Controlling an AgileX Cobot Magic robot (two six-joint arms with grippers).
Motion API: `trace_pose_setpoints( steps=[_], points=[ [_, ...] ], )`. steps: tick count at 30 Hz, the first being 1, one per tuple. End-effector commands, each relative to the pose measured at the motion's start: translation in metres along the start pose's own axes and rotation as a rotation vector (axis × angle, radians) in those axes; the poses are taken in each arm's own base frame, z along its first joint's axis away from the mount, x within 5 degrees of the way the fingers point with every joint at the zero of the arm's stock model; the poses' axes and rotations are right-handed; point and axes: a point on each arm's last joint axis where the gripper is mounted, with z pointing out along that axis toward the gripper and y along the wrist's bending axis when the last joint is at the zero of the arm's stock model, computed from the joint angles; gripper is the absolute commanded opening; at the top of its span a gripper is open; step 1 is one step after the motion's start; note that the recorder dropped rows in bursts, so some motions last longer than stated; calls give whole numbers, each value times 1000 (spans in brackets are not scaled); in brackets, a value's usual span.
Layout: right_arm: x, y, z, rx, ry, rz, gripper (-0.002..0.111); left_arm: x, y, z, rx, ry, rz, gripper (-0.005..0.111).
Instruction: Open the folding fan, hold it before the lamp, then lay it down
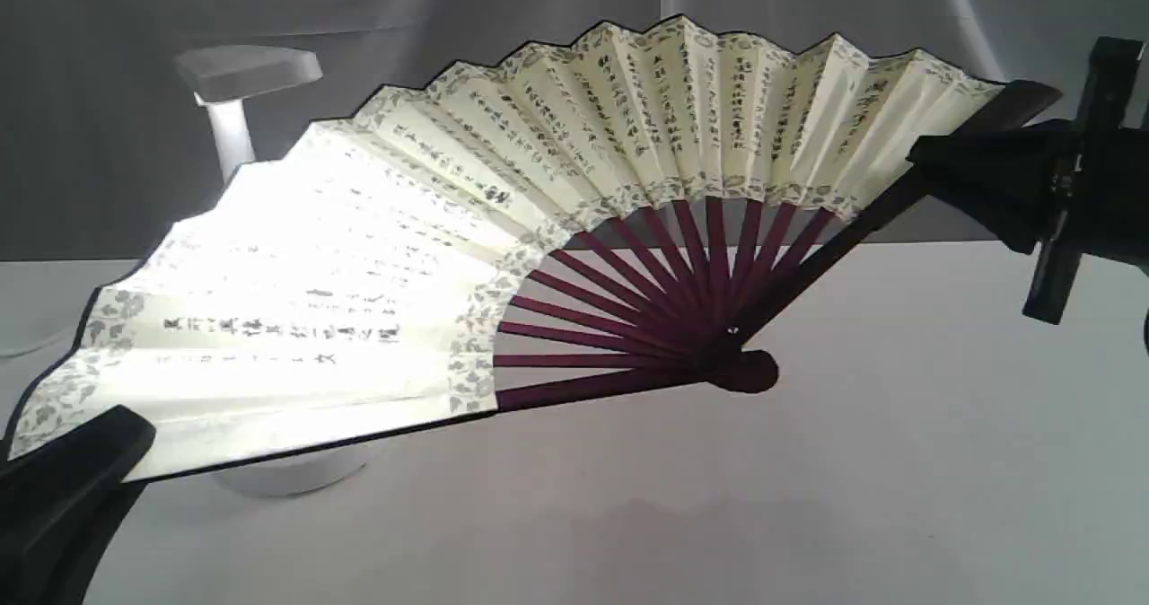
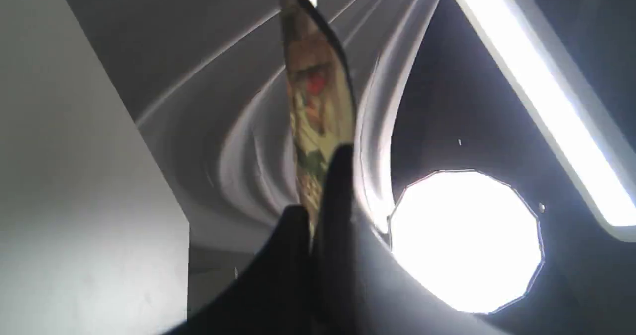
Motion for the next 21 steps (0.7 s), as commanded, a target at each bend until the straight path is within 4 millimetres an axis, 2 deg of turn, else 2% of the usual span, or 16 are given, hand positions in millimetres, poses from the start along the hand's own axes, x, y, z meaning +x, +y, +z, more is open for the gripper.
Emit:
trace_pose_setpoints(
  steps=[1,11,15,21],
  points=[
    [-5,2,-3,40,-45,-48,0,-6,-3,-5,47,-78,-71,0],
    [-1,20,-6,24,-51,-93,0,-6,-30,-18,222,-85,-92,0],
    [1,31,-8,14,-55,-113,0,-6,-35,-23,244,-85,-87,0],
    [2,34,-9,10,-56,-118,0,-6,-33,-25,199,-90,-89,0]
  ],
)
